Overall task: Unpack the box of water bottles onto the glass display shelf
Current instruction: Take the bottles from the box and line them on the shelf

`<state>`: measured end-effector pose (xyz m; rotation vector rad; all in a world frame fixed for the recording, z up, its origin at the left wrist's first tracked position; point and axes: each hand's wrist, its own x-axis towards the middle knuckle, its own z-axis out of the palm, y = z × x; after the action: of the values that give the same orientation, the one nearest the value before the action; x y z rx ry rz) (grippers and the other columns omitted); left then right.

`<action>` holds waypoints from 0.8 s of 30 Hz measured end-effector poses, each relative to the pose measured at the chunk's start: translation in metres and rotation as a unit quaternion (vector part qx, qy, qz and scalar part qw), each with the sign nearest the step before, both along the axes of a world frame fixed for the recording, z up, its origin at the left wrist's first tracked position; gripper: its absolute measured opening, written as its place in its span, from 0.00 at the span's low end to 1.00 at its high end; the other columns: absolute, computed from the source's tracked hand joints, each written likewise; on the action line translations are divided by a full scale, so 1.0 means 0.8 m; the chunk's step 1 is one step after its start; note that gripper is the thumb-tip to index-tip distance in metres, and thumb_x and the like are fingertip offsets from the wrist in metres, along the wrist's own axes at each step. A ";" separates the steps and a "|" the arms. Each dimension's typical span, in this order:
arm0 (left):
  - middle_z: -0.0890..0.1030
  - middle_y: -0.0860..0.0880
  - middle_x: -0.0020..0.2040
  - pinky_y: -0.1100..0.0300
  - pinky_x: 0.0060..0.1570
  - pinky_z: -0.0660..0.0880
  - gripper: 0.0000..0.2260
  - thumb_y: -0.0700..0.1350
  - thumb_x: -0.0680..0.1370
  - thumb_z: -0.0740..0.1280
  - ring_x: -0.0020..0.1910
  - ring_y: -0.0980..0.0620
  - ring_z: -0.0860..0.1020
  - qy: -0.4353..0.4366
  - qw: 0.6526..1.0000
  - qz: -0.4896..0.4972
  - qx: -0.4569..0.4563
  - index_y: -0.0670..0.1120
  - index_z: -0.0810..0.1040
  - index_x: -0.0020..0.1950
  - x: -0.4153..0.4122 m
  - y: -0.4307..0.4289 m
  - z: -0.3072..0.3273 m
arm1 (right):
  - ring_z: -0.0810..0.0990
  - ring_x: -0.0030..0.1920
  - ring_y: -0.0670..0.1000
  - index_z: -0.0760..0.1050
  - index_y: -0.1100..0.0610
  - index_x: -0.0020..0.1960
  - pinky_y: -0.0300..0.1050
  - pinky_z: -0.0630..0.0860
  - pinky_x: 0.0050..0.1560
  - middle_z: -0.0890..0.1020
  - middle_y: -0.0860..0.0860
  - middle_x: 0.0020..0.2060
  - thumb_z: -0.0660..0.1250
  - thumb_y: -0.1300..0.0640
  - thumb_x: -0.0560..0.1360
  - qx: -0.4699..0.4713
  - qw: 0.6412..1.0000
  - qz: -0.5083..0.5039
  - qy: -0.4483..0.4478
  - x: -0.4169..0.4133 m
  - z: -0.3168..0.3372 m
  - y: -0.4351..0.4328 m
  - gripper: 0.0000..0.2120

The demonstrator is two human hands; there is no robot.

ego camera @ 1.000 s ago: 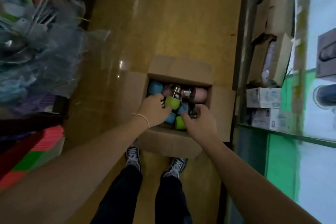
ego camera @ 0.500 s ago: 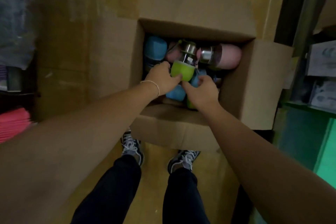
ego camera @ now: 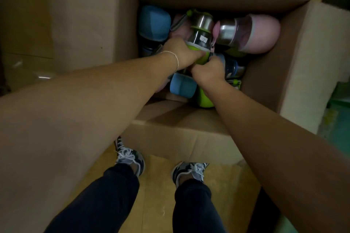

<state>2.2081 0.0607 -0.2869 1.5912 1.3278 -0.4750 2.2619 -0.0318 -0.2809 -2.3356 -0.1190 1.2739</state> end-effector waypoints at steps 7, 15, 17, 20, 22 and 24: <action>0.80 0.51 0.57 0.55 0.55 0.79 0.49 0.65 0.50 0.79 0.53 0.51 0.80 -0.003 0.996 0.091 -0.019 0.47 0.73 0.67 0.011 -0.005 -0.011 | 0.80 0.53 0.53 0.77 0.55 0.61 0.47 0.79 0.53 0.83 0.52 0.54 0.74 0.51 0.71 0.011 1.000 -0.010 -0.011 0.002 -0.017 -0.006 0.20; 0.81 0.51 0.52 0.52 0.51 0.81 0.45 0.63 0.45 0.79 0.50 0.52 0.81 -0.003 0.984 0.179 -0.014 0.49 0.75 0.60 -0.025 -0.043 0.058 | 0.80 0.50 0.54 0.75 0.55 0.58 0.46 0.77 0.47 0.81 0.52 0.52 0.77 0.44 0.63 -0.001 0.999 0.038 0.002 -0.022 0.059 -0.043 0.27; 0.81 0.52 0.51 0.52 0.50 0.81 0.45 0.63 0.47 0.79 0.49 0.52 0.81 0.002 0.984 0.177 -0.008 0.49 0.74 0.61 -0.030 -0.046 0.100 | 0.80 0.52 0.54 0.75 0.56 0.60 0.44 0.74 0.47 0.81 0.54 0.54 0.77 0.47 0.64 0.007 0.999 0.050 0.001 -0.022 0.096 -0.048 0.28; 0.78 0.52 0.50 0.52 0.46 0.81 0.35 0.59 0.59 0.80 0.49 0.52 0.80 -0.004 0.987 0.159 0.006 0.47 0.71 0.59 -0.031 -0.046 0.175 | 0.80 0.53 0.54 0.74 0.56 0.60 0.48 0.78 0.51 0.80 0.54 0.55 0.76 0.46 0.62 0.032 0.998 0.058 -0.003 -0.021 0.162 -0.052 0.30; 0.77 0.53 0.49 0.53 0.43 0.81 0.30 0.57 0.61 0.81 0.49 0.51 0.80 -0.025 0.987 0.160 0.021 0.49 0.70 0.55 -0.028 -0.048 0.226 | 0.81 0.52 0.53 0.74 0.54 0.59 0.52 0.80 0.52 0.80 0.52 0.54 0.76 0.44 0.60 0.056 0.997 0.048 -0.010 -0.016 0.216 -0.052 0.30; 0.78 0.52 0.48 0.54 0.40 0.81 0.29 0.56 0.61 0.81 0.48 0.50 0.81 -0.042 0.985 0.163 0.024 0.49 0.69 0.52 -0.023 -0.051 0.282 | 0.80 0.51 0.51 0.73 0.53 0.57 0.49 0.80 0.49 0.80 0.51 0.54 0.77 0.45 0.62 0.075 0.996 0.040 -0.014 -0.008 0.272 -0.055 0.28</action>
<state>2.1898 0.0199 -0.0610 1.3803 1.5080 -0.1747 2.2554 -0.0758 -0.0634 -2.2394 -0.3099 1.2254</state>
